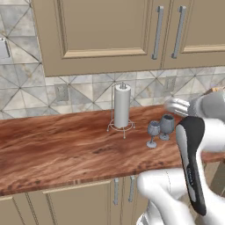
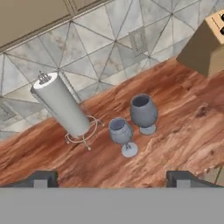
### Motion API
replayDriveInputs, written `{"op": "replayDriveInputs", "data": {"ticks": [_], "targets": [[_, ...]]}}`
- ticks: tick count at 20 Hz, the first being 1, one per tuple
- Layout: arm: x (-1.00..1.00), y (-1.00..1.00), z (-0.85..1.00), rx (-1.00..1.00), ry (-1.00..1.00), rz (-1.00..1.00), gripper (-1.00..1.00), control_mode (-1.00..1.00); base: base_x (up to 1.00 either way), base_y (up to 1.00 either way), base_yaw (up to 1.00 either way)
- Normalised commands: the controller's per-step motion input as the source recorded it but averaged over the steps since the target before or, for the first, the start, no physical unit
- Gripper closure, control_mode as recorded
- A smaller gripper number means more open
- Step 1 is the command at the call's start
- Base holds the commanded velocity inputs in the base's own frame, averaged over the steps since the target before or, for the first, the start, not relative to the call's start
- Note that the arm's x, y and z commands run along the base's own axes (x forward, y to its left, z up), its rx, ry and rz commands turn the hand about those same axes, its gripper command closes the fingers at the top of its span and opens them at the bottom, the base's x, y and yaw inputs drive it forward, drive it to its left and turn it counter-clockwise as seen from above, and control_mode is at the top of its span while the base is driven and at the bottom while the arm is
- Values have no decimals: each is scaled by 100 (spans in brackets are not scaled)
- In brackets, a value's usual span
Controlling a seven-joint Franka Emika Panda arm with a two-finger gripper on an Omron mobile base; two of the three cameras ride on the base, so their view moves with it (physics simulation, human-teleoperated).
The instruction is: Retrieve the wine glasses from the counter and place one next to each plate.
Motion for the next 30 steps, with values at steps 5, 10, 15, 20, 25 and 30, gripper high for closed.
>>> {"op": "replayDriveInputs", "data": {"ticks": [5,10,15,20,25,30], "targets": [[-39,-88,0,65,1,-22,-100,-100,0,0,0],[0,-61,1,78,10,-9,-100,-100,0,0,0],[18,-38,0,66,22,0,-100,-100,0,0,0],[49,-20,-2,32,27,14,-100,-100,0,0,0],[63,0,-11,8,58,0,-100,-100,0,0,0],[53,-1,-34,11,57,0,-100,-100,0,0,0]]}}
